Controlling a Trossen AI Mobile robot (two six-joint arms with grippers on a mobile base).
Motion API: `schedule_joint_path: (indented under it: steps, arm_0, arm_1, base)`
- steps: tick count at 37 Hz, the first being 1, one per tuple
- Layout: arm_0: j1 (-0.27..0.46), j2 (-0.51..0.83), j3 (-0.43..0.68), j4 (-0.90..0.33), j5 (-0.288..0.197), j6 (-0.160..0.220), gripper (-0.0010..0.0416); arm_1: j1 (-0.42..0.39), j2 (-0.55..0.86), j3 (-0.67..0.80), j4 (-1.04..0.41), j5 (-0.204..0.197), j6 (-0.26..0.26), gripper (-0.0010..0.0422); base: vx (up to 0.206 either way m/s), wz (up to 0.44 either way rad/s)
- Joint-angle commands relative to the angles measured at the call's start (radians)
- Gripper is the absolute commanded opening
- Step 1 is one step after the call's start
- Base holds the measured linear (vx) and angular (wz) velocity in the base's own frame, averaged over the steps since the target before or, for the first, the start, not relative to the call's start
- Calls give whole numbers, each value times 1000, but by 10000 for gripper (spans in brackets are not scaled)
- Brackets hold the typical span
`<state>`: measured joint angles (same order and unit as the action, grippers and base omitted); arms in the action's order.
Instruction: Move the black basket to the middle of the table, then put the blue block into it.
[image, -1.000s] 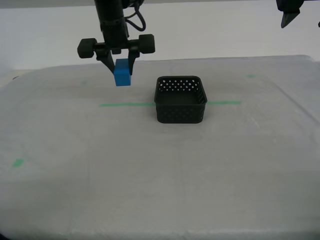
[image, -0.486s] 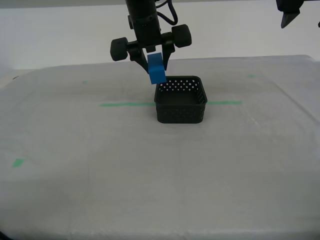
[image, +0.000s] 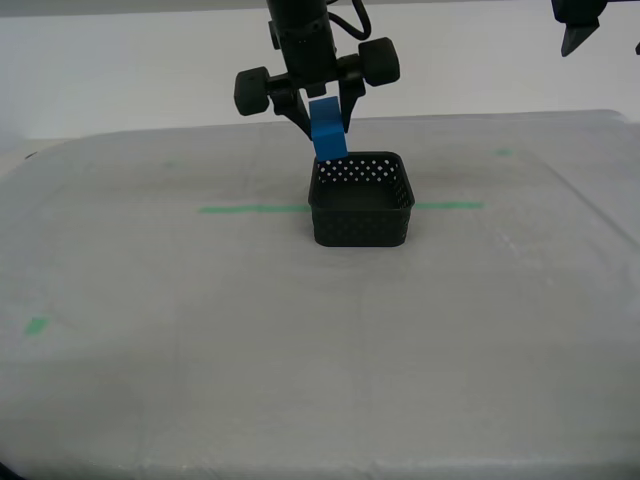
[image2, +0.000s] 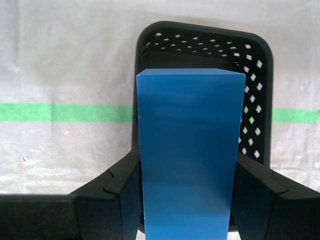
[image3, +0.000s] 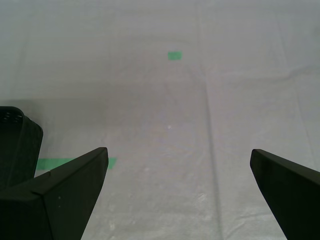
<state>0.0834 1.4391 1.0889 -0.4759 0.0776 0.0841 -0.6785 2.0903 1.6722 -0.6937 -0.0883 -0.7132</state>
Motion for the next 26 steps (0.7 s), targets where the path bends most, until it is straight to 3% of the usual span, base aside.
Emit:
schedule_joint_path:
  steps: [1, 18, 26]
  arm_0:
    - [1, 0, 0, 2, 3, 1, 398]
    - [1, 0, 0, 2, 3, 1, 399]
    - [1, 0, 0, 2, 3, 1, 399]
  arm_1:
    - [-4, 0, 0, -9, 5, -5, -1]
    - [-4, 0, 0, -6, 10, -11, -1]
    - [-3, 0, 0, 29, 13, 15, -1]
  base:
    - [0, 0]
    - [0, 0]
    - [0, 0]
